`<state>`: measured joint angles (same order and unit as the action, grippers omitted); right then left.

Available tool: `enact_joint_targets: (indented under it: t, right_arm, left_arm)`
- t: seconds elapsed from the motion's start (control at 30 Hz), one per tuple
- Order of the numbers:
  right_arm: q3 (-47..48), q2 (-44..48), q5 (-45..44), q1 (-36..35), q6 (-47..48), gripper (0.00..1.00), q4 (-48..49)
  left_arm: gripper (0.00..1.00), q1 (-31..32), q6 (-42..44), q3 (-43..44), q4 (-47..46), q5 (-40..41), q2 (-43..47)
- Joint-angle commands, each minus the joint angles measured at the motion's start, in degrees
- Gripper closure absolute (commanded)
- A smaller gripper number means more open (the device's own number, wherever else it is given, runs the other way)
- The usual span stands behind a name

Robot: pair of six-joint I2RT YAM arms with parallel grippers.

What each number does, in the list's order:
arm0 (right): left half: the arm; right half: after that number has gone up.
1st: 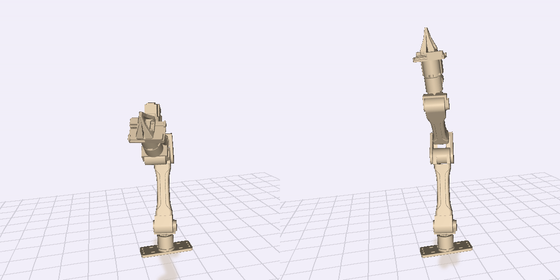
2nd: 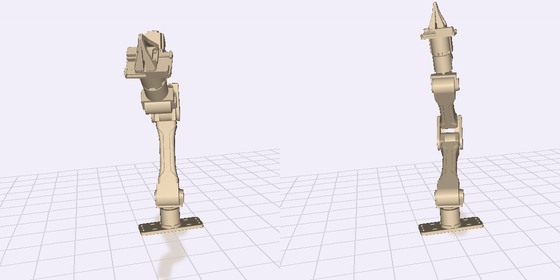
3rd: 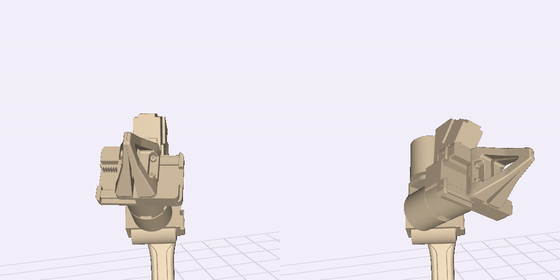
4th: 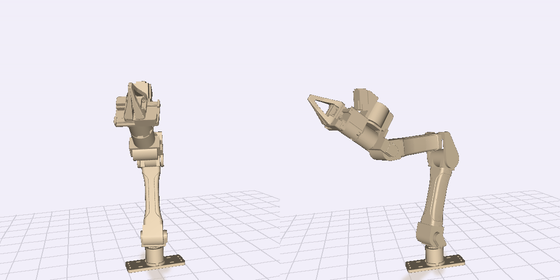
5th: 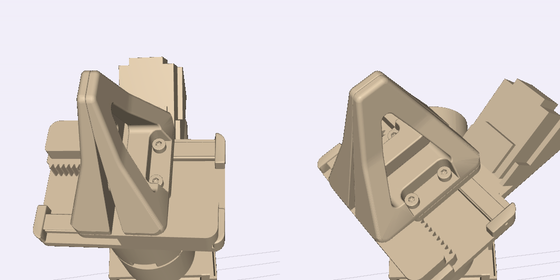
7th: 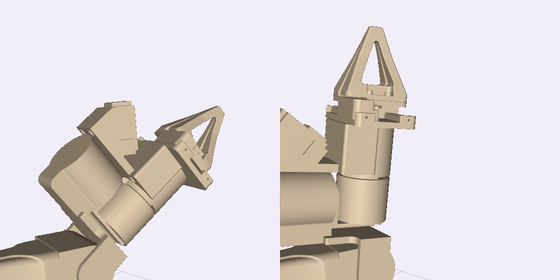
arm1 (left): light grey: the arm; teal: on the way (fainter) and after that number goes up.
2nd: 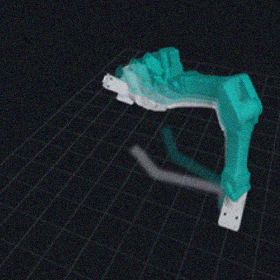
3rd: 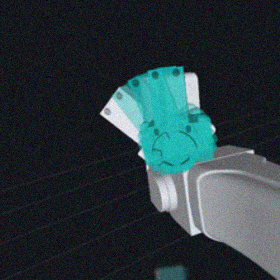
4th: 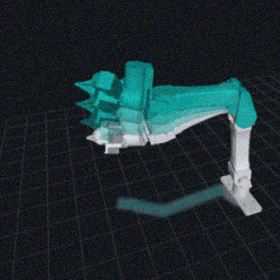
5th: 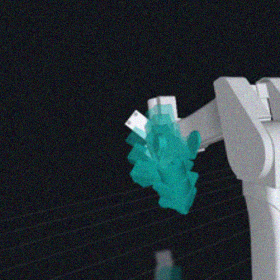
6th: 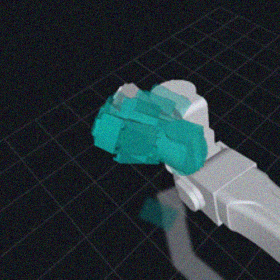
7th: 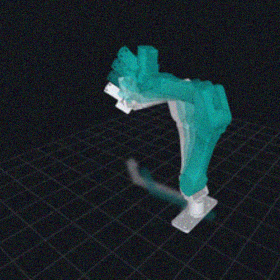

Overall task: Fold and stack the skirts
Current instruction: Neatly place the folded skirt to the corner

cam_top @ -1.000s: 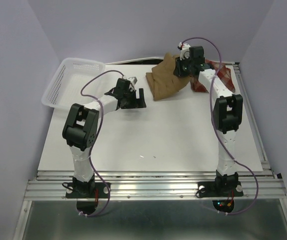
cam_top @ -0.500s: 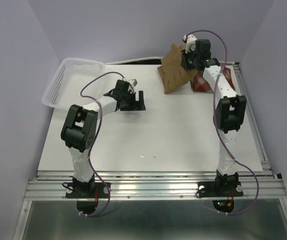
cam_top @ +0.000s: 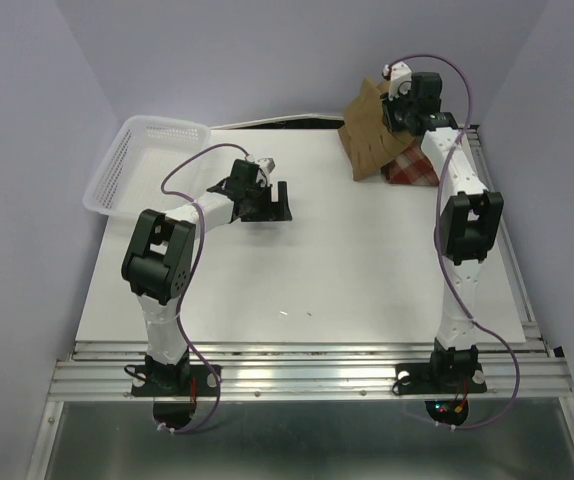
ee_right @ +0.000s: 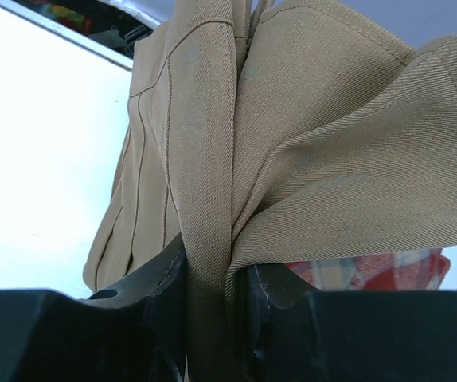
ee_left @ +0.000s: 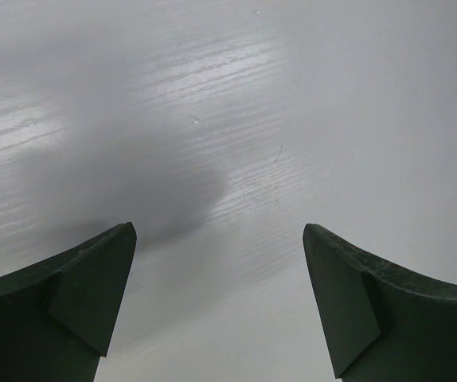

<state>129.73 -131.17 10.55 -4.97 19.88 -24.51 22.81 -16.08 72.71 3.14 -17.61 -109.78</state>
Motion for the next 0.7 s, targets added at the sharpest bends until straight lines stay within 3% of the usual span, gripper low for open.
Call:
enact_joint_targets:
  t: [0.0,0.33,0.67]
  right_arm:
    - [6.50,3.56,1.58,1.11,3.32,0.99,5.26]
    - [13.09,2.24,3.25,3.48,1.39,0.99,6.85]
    - [3.26,4.08,6.50,8.31,-1.07,0.99,8.16]
  left_arm:
    - [0.02,0.13,0.61,-0.46,-0.76,-0.85,3.43]
    - [0.02,0.13,0.69,0.07,-0.85,-1.03,2.99]
    - [0.02,0.13,0.87,2.09,0.38,-1.82,1.23]
